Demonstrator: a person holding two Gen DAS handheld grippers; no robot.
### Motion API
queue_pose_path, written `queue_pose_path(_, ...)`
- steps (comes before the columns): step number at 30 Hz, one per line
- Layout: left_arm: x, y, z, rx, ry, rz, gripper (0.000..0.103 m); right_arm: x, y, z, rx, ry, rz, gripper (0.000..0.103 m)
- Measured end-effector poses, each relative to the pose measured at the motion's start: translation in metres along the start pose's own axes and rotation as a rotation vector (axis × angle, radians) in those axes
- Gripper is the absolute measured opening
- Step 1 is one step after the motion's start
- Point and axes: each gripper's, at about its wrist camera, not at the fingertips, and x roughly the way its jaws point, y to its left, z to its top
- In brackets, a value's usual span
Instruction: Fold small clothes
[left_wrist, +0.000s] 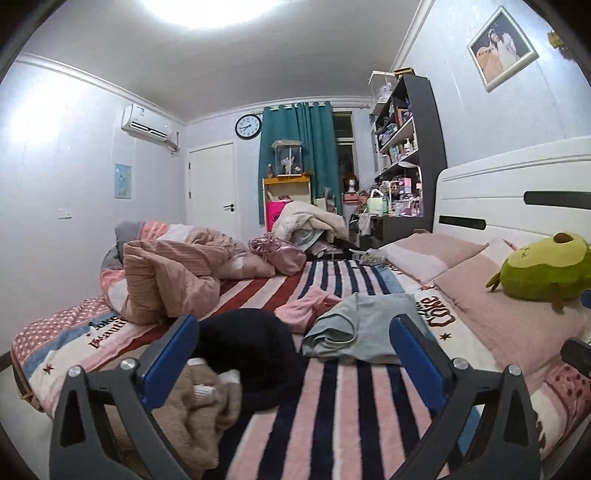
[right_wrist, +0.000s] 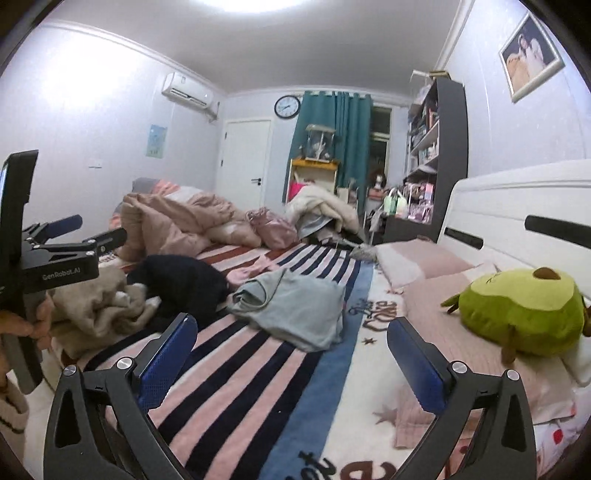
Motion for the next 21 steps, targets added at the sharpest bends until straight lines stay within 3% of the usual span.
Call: queue_pose_path(21, -0.015, -0.009, -0.002, -0.005, 0.002, -0.055, 0.102, -0.006, 0.0, -0.005, 0.035, -0.017, 0.032, 0.103)
